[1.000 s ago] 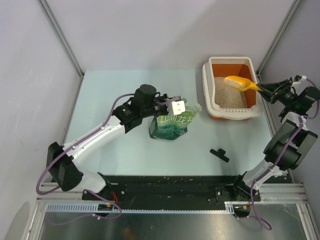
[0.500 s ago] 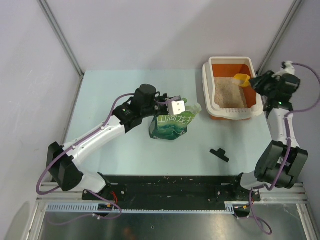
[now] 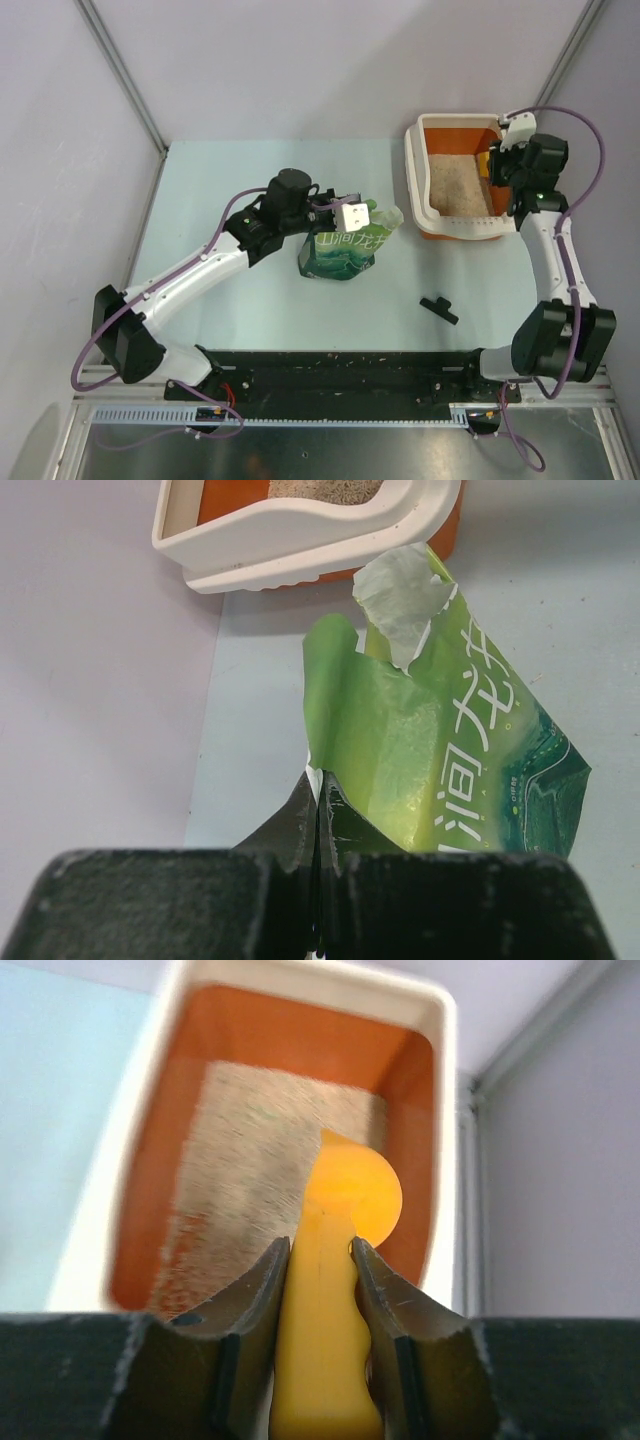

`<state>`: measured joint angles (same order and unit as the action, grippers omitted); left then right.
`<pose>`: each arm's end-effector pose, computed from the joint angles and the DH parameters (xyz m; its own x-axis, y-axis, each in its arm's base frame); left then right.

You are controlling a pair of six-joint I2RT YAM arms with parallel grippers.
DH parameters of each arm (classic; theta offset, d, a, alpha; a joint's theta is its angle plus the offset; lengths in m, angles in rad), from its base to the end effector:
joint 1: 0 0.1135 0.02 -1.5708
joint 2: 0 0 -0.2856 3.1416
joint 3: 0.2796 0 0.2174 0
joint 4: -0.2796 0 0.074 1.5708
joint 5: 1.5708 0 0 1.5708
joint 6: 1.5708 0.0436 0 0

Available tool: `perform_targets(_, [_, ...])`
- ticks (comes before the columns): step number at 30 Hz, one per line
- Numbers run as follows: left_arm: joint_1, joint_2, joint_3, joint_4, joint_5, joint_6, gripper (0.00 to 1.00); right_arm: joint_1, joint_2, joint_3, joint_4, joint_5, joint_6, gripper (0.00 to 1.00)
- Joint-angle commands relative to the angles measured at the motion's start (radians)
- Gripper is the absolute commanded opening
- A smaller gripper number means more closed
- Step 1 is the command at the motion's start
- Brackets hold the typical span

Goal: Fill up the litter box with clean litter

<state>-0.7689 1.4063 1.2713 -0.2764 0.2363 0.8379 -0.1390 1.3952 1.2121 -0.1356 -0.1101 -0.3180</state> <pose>0.2049 -0.2125 0.3800 0.4248 0.5944 -0.6828 0.7690 0.1610 0.6186 0.2957 -0.0365 0.3789 -0.3055 -0.2711 -0.9128 -0.0644 0.9623 -0.2642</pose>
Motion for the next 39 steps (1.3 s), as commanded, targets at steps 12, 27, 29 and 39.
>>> perform_targets(12, [0.003,-0.018,0.03,0.032,0.015,-0.003,0.0,0.128,-0.197,0.328,-0.807,-0.79,-0.136,0.0])
perform_targets(27, [0.003,-0.041,0.025,0.042,-0.026,-0.036,0.0,0.335,-0.044,0.421,-0.951,-0.669,-0.409,0.0])
perform_targets(29, [0.003,-0.052,0.016,0.042,-0.023,-0.033,0.0,0.36,-0.015,0.457,-0.944,-0.646,-0.42,0.0])
perform_targets(39, [0.005,-0.102,-0.027,0.04,-0.025,-0.034,0.0,0.381,0.097,0.573,-1.078,-0.634,-0.57,0.0])
